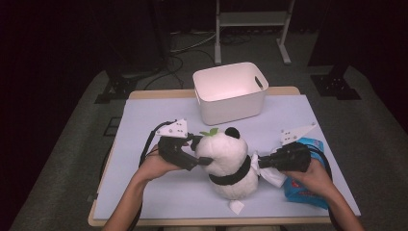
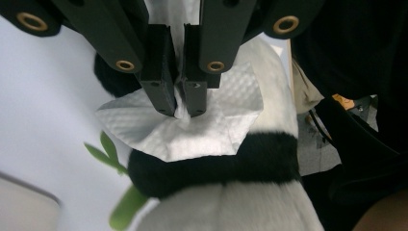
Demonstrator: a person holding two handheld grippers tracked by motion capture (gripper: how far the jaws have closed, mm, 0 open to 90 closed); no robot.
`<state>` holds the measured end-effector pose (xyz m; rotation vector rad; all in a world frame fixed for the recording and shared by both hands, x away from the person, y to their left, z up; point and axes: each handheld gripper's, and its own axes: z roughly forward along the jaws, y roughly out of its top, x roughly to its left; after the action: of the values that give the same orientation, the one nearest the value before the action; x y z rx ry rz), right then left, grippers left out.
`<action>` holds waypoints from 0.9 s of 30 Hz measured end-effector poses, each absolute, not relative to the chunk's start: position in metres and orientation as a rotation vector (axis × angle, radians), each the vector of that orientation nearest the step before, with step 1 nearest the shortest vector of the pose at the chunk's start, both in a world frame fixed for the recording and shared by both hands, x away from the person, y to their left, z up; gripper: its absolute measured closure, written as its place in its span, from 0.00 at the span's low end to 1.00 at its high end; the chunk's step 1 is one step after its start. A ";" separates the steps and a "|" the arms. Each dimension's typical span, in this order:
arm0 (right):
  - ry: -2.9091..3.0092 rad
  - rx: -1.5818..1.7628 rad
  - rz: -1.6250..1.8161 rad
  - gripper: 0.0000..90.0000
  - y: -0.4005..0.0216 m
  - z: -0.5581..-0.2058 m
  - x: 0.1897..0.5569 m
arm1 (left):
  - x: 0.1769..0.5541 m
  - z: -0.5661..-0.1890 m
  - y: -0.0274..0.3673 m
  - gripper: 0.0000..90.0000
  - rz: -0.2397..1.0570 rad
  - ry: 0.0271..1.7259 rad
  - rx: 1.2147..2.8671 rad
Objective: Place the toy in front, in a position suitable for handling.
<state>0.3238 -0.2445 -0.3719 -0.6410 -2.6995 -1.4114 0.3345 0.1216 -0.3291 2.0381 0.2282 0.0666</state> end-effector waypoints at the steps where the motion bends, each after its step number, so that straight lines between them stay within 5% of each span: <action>1: -2.697 -0.651 -1.410 0.93 -0.246 -0.372 0.323 | 0.335 -0.329 0.121 0.30 0.066 0.227 2.037; 27: -2.737 -0.409 -1.604 0.93 -0.211 -0.281 0.327 | 0.327 -0.312 0.104 0.30 0.116 0.182 2.076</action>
<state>0.3269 -0.2106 -0.2809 -0.4091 -2.7375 -1.6043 0.3269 0.1039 -0.3122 2.0755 0.1817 0.1160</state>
